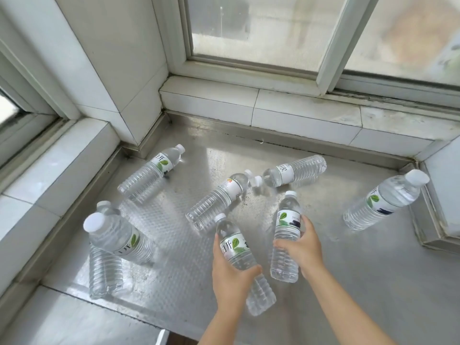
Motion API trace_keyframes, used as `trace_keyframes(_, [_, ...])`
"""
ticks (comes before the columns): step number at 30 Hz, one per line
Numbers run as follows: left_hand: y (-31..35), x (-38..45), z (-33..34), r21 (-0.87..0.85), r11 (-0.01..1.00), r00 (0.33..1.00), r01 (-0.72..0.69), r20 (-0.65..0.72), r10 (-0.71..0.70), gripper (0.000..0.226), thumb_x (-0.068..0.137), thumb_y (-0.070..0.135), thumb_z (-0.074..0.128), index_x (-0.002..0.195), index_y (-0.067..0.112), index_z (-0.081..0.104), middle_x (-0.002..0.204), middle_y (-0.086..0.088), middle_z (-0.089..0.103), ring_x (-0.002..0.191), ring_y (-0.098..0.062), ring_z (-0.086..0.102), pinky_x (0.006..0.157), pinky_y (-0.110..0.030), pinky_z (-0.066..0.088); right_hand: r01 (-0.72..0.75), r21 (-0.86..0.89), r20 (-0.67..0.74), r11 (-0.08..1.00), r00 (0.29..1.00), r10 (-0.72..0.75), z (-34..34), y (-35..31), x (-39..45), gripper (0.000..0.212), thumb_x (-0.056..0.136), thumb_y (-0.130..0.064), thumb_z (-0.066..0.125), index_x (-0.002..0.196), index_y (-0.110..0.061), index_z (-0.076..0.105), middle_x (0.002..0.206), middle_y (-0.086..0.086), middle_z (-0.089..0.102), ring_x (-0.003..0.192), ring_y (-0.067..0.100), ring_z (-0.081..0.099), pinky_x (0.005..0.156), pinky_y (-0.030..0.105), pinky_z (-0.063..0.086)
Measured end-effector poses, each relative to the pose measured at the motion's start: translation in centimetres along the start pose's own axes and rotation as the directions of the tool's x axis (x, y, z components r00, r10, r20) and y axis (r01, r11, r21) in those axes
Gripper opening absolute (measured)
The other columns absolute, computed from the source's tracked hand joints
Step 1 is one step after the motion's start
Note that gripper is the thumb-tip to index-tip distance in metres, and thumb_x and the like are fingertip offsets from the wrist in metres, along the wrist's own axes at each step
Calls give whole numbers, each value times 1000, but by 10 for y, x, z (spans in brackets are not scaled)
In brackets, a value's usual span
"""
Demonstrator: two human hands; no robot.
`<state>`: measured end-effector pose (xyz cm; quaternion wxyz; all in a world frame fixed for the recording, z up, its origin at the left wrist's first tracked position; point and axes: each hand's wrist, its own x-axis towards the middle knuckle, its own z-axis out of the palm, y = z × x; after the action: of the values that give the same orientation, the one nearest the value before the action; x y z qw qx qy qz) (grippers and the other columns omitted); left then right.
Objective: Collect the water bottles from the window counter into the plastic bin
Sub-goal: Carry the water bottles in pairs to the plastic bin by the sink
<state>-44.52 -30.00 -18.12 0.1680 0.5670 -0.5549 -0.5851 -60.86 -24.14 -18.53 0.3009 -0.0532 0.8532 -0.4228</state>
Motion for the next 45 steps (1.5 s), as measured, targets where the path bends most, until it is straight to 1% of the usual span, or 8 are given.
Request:
trace_keyframes(4, [6, 5, -9, -153, 988, 996, 30, 82, -18, 119, 50, 15, 87, 148, 48, 27, 104, 9, 72, 87, -10, 73, 84, -42, 59, -4, 73, -4, 997, 1000, 4, -11, 1, -7, 107, 46, -16, 84, 138, -39, 36, 100, -6, 69, 84, 16, 69, 81, 46, 57])
trace_keyframes(9, [21, 2, -18, -269, 963, 979, -22, 187, 75, 112, 61, -6, 87, 146, 45, 34, 120, 7, 65, 99, -10, 71, 84, -38, 59, 25, 179, -36, 983, 999, -19, -35, -2, -26, 99, 57, -2, 85, 139, -33, 40, 102, -2, 68, 85, 13, 69, 78, 40, 58])
trace_keyframes(12, [40, -3, -18, -246, 963, 954, -110, 247, 172, 116, 59, -2, 90, 143, 52, 32, 124, 11, 62, 105, -9, 67, 75, -24, 56, 66, 220, -77, 973, 996, -50, -54, -6, -42, 98, 57, -1, 85, 139, -33, 41, 101, -1, 70, 85, 13, 69, 76, 36, 57])
trace_keyframes(19, [85, -37, 1, -240, 948, 849, -207, 437, 296, 120, 47, 20, 94, 141, 61, 32, 135, 11, 59, 117, -14, 61, 97, -48, 54, 178, 268, -213, 947, 969, -122, -112, -8, -96, 99, 55, 0, 87, 136, -37, 44, 112, -3, 68, 93, 11, 68, 77, 30, 55])
trace_keyframes(25, [101, -91, 26, -216, 921, 688, -323, 616, 385, 118, 47, 22, 95, 139, 62, 34, 133, 16, 59, 114, -6, 61, 85, -30, 52, 220, 286, -366, 932, 924, -106, -169, 12, -165, 97, 55, -6, 89, 132, -46, 46, 114, -12, 68, 89, -4, 65, 75, 23, 52])
trace_keyframes(30, [98, -144, 50, -220, 902, 549, -372, 731, 405, 118, 46, 19, 95, 138, 63, 35, 132, 15, 60, 110, -4, 62, 80, -27, 52, 229, 304, -509, 925, 860, -46, -208, 47, -234, 93, 57, -9, 88, 125, -56, 46, 119, -13, 65, 107, 4, 60, 83, 27, 49])
trace_keyframes(40, [59, -284, 77, -211, 882, 220, -420, 920, 325, 114, 40, 25, 94, 133, 64, 41, 127, 15, 65, 105, -6, 66, 81, -30, 57, 256, 422, -752, 870, 634, 178, -252, 147, -400, 89, 57, 3, 87, 109, -59, 50, 113, -11, 66, 103, 3, 61, 72, 23, 47])
trace_keyframes(45, [25, -365, 71, -231, 874, 61, -427, 957, 283, 116, 42, 13, 93, 138, 53, 42, 116, 11, 71, 96, -8, 71, 69, -18, 56, 276, 469, -798, 839, 539, 268, -258, 197, -484, 91, 57, 4, 86, 113, -57, 51, 110, -12, 67, 91, -6, 63, 68, 23, 49])
